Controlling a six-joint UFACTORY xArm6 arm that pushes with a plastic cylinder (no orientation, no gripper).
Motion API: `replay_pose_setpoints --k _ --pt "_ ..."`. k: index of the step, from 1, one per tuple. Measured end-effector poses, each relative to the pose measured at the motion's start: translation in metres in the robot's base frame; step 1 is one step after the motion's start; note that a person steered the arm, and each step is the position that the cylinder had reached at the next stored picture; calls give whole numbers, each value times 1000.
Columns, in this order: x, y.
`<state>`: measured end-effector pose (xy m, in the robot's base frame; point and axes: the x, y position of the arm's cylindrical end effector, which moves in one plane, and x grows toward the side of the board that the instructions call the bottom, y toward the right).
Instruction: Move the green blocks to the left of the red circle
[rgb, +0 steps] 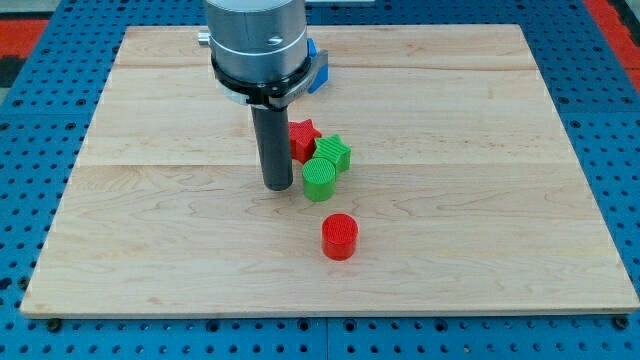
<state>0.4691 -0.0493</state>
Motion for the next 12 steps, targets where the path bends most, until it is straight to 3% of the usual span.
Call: replay_pose_setpoints --k 3,5,6,8,9,10,12 --pt "-77 91" --pt "-107 206" --pt "-78 206" --pt "-40 120" --pt "-79 134" --pt "-79 102" --pt "9 82"
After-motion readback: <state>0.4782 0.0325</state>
